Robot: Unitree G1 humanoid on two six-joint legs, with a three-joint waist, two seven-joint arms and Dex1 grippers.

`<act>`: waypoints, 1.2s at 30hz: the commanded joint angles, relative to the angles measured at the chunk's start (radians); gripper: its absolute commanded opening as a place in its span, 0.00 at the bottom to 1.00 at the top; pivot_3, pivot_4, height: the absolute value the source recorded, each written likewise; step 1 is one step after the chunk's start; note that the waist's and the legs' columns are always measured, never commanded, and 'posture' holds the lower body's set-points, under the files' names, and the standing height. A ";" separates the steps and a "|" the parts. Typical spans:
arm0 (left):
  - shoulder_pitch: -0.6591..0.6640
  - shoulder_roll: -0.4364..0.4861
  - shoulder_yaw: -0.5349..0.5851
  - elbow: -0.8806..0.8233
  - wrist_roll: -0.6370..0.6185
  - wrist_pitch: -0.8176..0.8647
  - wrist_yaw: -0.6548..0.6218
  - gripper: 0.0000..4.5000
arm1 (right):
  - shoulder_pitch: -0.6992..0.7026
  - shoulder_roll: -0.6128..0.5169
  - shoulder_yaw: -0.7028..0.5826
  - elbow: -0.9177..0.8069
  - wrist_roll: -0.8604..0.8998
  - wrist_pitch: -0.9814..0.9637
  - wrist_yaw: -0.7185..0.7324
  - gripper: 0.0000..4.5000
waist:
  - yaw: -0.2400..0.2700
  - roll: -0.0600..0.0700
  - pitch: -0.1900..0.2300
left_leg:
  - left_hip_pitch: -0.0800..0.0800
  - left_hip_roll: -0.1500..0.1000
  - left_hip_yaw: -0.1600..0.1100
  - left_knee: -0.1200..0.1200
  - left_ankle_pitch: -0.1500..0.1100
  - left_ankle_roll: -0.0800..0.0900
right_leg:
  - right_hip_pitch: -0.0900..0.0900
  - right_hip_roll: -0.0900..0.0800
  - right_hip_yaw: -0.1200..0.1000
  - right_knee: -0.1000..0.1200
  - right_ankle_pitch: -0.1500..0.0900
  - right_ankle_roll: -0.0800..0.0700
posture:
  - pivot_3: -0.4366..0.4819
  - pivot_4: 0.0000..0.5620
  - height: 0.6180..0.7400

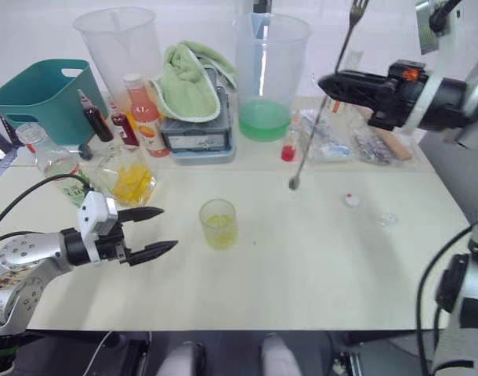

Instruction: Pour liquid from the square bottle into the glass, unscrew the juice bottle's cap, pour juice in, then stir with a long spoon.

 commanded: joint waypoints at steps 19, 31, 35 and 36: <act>0.108 -0.014 0.071 -0.122 -0.027 -0.006 0.089 1.00 | -0.037 0.036 0.583 0.426 -0.332 0.322 0.067 0.00 | 0.001 0.000 0.000 | -0.001 0.000 0.002 0.001 0.000 0.000 | -0.002 -0.001 0.001 0.001 -0.002 0.004 | 0.48 0.27 0.86; 0.198 -0.031 0.096 -0.224 -0.036 0.038 0.175 1.00 | -0.158 0.313 0.717 0.891 -0.664 -0.031 0.150 0.00 | -0.013 0.000 0.000 | 0.001 -0.001 0.000 0.002 0.000 0.000 | 0.002 -0.001 0.000 0.000 0.002 0.000 | 0.48 0.27 0.86; 0.218 -0.026 0.118 -0.232 -0.042 0.039 0.172 1.00 | -0.190 0.320 0.708 0.939 -0.713 -0.054 0.196 0.35 | -0.019 0.000 0.000 | 0.002 -0.001 0.000 0.003 0.000 -0.001 | 0.003 0.000 0.000 0.001 0.001 0.002 | 0.48 0.27 0.86; 0.222 -0.026 0.123 -0.231 -0.043 0.038 0.170 1.00 | -0.198 0.316 0.706 0.937 -0.721 -0.052 0.208 0.43 | -0.020 0.000 0.000 | 0.002 -0.001 0.000 0.003 0.000 -0.001 | 0.003 0.000 0.000 0.001 0.001 0.002 | 0.48 0.27 0.86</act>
